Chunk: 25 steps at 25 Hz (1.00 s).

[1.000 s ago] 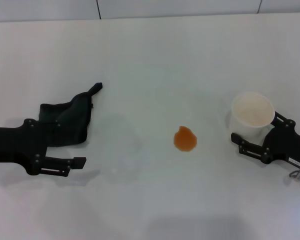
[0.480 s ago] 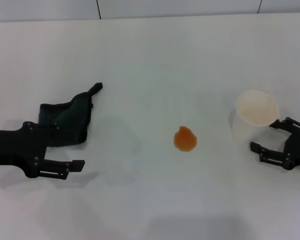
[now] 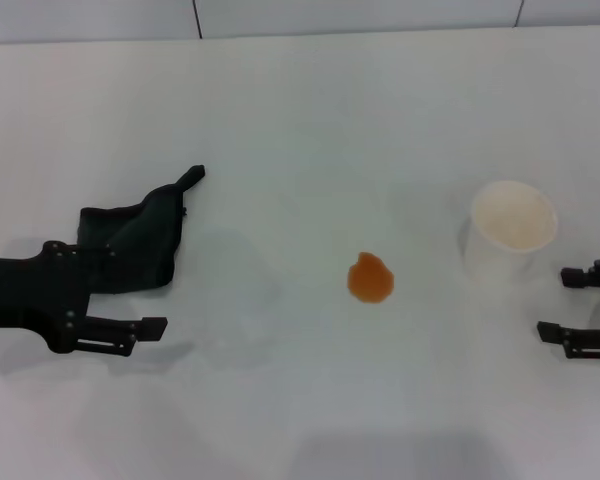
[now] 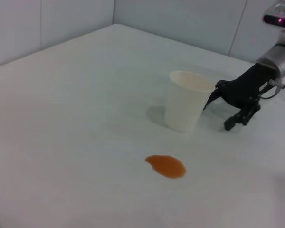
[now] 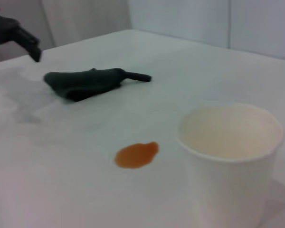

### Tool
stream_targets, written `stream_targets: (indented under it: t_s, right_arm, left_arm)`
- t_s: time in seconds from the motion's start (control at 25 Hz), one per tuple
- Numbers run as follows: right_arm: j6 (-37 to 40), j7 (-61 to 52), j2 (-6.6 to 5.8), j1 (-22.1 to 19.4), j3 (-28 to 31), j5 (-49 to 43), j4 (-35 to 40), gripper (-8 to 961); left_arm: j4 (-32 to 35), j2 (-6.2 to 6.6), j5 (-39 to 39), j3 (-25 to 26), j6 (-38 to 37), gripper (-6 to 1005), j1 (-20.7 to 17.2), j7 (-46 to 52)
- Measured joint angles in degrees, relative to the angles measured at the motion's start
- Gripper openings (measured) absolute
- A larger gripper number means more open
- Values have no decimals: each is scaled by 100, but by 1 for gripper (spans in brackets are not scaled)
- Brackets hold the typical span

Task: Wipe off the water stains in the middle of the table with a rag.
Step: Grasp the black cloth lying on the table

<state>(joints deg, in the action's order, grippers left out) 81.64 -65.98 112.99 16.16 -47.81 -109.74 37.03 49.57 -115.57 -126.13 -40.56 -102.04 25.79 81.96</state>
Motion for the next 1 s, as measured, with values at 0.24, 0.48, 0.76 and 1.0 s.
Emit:
stream_targets:
  t_s: [0.24,0.48,0.76,1.0]
  right_arm:
    - [850,-799,-218,68,16,-356,895,843]
    - [1688,-1620,-357,260,26,-698,2046,843]
    - [2288,-2019,-379,647,27,-838,2656,843]
    - [2399,-2039,-271,997,-26,-988,2680,843]
  left_arm:
    - [3,10,0,-11,0,876,26,48]
    - [16,18,1,0,0,876,7,74]
    - [30,18,1,-6,0,876,19,113]
    - [39,17,-1,0,1,876,32,128]
